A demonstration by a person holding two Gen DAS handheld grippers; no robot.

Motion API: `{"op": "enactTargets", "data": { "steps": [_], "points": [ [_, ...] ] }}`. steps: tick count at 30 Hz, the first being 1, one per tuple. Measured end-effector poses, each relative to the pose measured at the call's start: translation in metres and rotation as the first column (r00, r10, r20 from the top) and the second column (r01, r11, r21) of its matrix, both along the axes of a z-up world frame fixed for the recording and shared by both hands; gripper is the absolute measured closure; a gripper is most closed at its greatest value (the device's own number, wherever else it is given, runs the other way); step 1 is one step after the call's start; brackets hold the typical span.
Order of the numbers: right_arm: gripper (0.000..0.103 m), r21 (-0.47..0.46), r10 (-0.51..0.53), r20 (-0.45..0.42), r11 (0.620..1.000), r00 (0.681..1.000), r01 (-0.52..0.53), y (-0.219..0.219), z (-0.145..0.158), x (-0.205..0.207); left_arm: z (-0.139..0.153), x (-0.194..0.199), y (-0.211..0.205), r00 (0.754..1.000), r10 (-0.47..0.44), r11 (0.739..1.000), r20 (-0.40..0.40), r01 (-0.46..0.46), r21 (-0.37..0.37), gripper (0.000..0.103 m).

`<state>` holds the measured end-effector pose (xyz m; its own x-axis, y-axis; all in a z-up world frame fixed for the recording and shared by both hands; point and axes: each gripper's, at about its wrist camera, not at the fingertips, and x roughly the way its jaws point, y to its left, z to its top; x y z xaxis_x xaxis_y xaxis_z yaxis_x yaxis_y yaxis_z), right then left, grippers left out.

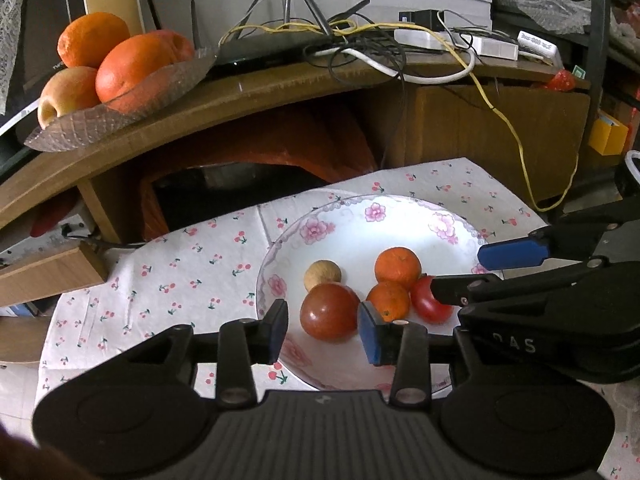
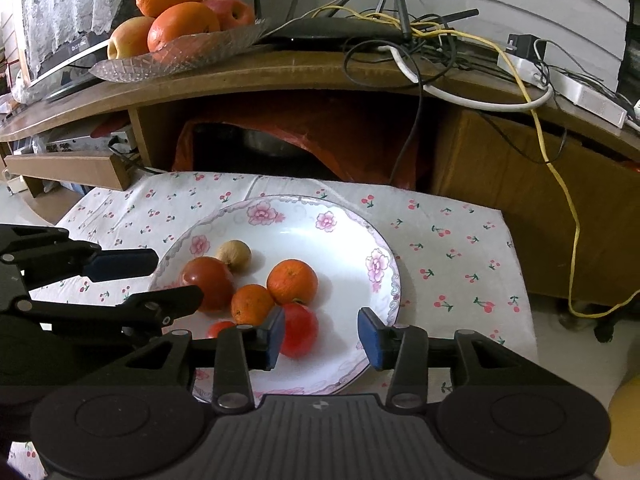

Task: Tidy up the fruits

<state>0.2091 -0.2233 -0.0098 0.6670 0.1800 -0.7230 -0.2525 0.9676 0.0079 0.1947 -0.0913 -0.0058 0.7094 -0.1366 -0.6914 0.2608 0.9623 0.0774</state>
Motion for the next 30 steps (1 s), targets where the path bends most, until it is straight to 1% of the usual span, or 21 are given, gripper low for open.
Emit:
{"op": "enactTargets", "data": {
  "steps": [7, 10, 17, 30],
  "points": [
    [0.060, 0.002, -0.005, 0.019, 1.000, 1.000, 0.005, 0.000, 0.003, -0.002, 0.004, -0.002, 0.002, 1.000, 0.016, 1.000, 0.021, -0.016, 0.005, 0.052],
    [0.060, 0.000, -0.005, 0.027, 1.000, 1.000, 0.005, 0.000, 0.005, -0.003, 0.006, -0.003, 0.003, 0.999, 0.019, 1.000, 0.027, -0.019, 0.005, 0.051],
    [0.060, -0.002, -0.005, 0.050, 1.000, 0.999, 0.005, 0.001, 0.010, -0.008, 0.010, -0.007, 0.005, 0.999, 0.029, 1.000, 0.045, -0.029, 0.007, 0.050],
    [0.060, -0.002, -0.002, 0.055, 1.000, 0.998, 0.002, 0.005, 0.014, -0.013, 0.014, -0.012, 0.008, 0.998, 0.039, 0.999, 0.056, -0.039, 0.012, 0.050]
  ]
}}
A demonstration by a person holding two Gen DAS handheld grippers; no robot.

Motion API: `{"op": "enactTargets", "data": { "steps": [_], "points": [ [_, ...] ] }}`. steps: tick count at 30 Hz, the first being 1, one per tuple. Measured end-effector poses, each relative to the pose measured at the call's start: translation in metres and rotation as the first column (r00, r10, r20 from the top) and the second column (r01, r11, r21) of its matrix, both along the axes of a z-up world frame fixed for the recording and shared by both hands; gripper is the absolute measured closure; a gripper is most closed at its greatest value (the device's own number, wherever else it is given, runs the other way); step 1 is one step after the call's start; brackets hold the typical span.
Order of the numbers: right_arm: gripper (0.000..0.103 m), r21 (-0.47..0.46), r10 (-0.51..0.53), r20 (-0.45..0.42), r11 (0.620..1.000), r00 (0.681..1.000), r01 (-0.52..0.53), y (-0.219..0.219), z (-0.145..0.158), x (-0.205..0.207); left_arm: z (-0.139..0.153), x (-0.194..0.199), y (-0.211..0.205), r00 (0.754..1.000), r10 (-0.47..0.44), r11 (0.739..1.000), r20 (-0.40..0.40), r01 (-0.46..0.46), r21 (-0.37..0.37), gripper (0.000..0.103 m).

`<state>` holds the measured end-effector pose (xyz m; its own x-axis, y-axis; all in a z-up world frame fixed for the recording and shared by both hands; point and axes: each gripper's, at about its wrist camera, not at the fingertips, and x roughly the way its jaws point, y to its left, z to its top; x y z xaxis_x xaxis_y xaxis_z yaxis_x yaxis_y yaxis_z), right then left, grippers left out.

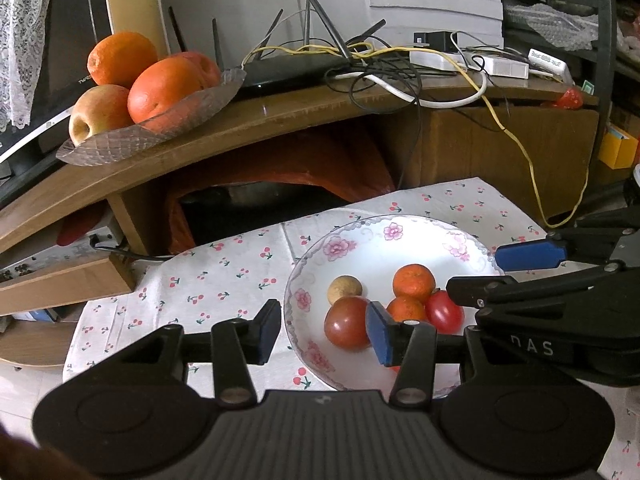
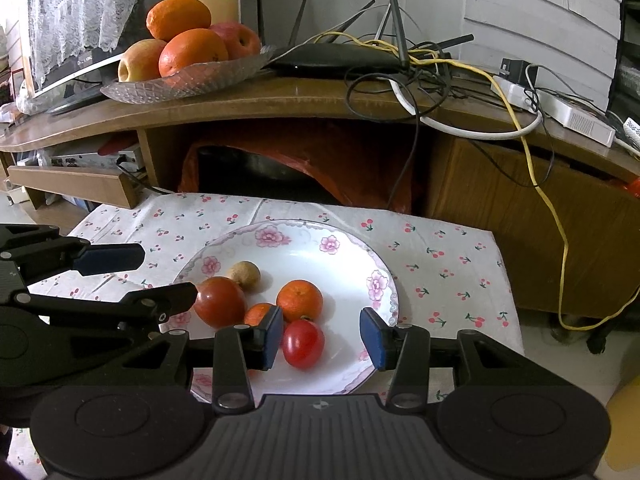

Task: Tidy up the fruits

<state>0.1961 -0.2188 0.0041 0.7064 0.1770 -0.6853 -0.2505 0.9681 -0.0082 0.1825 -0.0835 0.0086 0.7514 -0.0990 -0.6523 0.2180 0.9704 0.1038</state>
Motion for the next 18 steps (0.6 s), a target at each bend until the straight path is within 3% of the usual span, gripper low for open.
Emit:
{"op": "enactTargets", "data": {
  "steps": [18],
  "points": [
    [0.060, -0.002, 0.012, -0.003, 1.000, 1.000, -0.012, 0.0085, 0.0012, -0.0038, 0.0007, -0.0050, 0.0070, 1.000, 0.007, 1.000, 0.001, -0.007, 0.000, 0.050]
  ]
}}
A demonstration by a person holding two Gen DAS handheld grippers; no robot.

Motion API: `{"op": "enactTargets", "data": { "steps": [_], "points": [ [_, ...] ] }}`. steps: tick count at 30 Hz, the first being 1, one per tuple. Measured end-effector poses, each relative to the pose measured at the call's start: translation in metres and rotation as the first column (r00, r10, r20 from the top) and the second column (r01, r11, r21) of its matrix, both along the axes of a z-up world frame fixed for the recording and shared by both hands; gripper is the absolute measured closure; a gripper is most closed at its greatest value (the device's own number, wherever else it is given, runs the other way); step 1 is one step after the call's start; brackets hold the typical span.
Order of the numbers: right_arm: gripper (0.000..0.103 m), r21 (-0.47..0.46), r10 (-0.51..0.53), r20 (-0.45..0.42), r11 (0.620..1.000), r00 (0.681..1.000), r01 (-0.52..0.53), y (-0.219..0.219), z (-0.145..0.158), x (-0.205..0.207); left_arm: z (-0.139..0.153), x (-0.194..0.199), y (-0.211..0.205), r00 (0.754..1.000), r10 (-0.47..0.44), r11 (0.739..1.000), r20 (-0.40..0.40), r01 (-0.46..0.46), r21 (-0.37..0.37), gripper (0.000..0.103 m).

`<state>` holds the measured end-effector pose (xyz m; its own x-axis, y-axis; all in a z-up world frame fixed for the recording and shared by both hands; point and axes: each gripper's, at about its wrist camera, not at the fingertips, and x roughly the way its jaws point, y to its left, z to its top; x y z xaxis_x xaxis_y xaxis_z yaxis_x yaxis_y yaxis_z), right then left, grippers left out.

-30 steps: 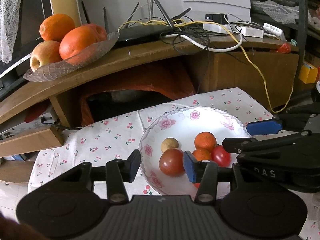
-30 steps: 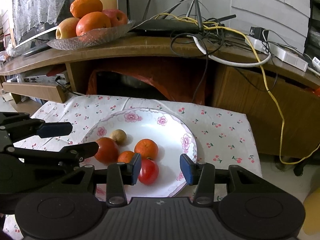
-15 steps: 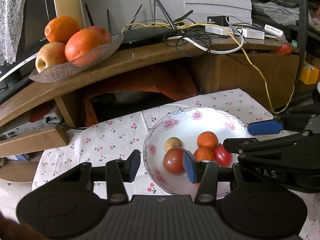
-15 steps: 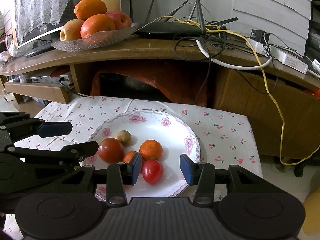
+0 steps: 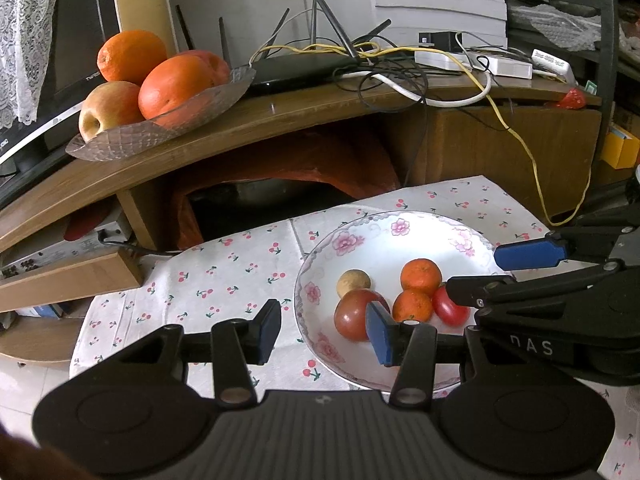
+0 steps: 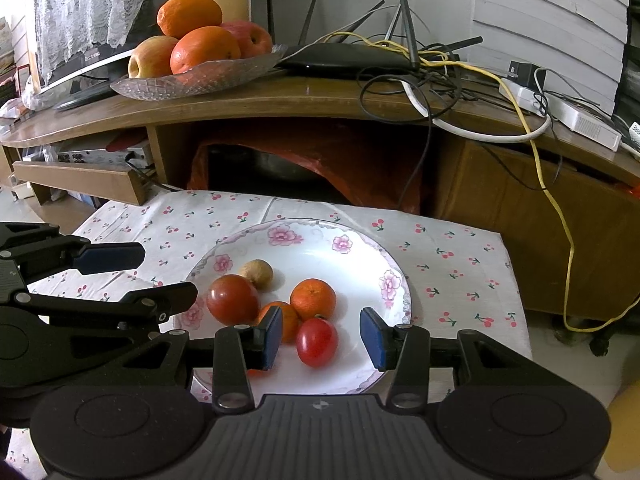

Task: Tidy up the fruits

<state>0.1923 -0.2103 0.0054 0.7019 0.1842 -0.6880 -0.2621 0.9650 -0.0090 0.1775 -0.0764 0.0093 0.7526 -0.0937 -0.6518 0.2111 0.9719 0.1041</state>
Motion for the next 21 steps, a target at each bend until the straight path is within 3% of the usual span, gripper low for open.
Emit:
{"op": "enactTargets", "data": {
  "steps": [21],
  "points": [
    [0.060, -0.004, 0.017, -0.006, 1.000, 1.000, -0.017, 0.010, -0.001, -0.003, -0.001, -0.005, 0.009, 1.000, 0.014, 1.000, -0.009, -0.014, 0.006, 0.051]
  ]
}}
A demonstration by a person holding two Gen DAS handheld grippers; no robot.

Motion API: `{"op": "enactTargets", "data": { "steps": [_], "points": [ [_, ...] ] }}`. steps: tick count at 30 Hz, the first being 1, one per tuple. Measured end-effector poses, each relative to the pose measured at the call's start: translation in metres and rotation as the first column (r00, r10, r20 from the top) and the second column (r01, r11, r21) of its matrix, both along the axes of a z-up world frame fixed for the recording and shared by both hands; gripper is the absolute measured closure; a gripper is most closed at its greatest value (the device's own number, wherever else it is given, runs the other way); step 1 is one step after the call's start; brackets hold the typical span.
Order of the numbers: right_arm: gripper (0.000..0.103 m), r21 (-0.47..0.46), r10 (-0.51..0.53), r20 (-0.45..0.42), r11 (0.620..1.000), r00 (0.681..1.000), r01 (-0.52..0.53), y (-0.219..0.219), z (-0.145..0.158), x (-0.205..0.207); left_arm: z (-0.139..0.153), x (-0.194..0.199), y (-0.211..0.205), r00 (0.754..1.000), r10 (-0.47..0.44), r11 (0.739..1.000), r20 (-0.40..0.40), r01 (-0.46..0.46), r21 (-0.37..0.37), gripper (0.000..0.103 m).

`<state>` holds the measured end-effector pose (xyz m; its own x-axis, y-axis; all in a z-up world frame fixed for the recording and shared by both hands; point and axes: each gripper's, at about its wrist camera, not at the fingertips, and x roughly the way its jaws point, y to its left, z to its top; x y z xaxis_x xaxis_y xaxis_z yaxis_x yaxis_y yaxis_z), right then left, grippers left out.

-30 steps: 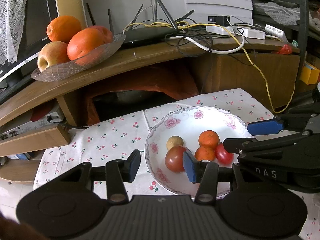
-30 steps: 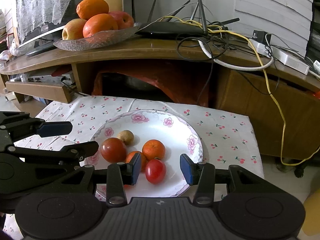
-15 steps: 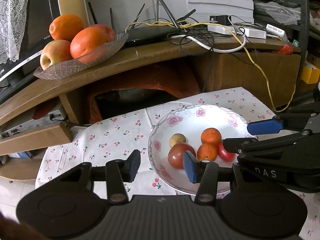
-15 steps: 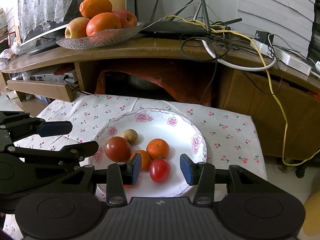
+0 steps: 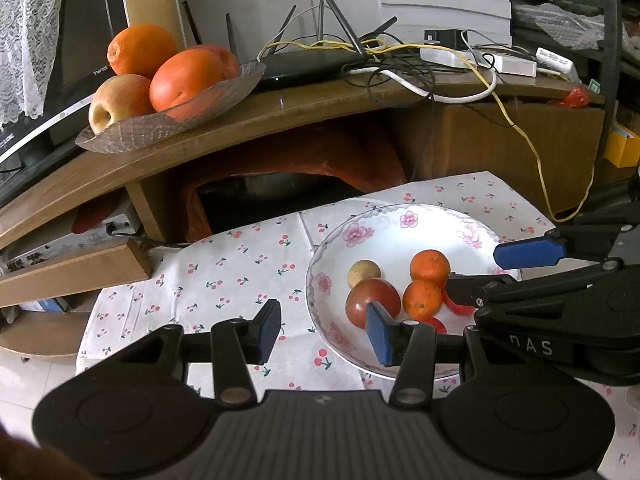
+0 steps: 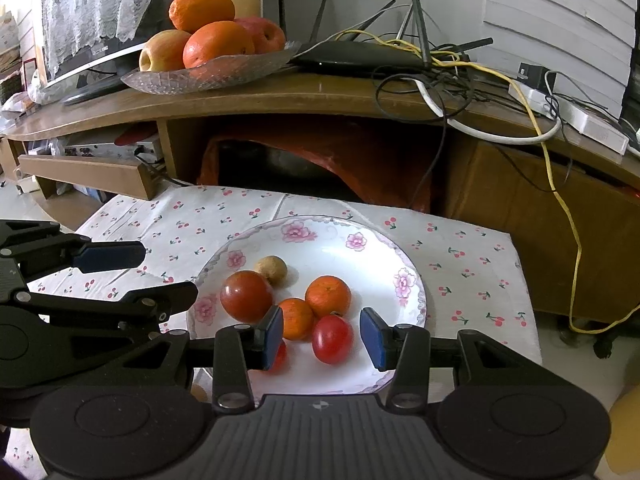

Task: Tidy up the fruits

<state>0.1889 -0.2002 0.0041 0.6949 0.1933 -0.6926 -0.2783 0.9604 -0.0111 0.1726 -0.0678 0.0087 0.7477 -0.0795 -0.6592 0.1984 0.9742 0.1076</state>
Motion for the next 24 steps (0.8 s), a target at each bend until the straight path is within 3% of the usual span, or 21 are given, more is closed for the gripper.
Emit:
{"op": "enactTargets", "data": {
  "steps": [24],
  "points": [
    [0.060, -0.013, 0.015, -0.015, 1.000, 1.000, -0.015, 0.0094, -0.0033, -0.0020, -0.0037, -0.0041, 0.0057, 1.000, 0.011, 1.000, -0.015, -0.011, 0.009, 0.051]
  ]
}}
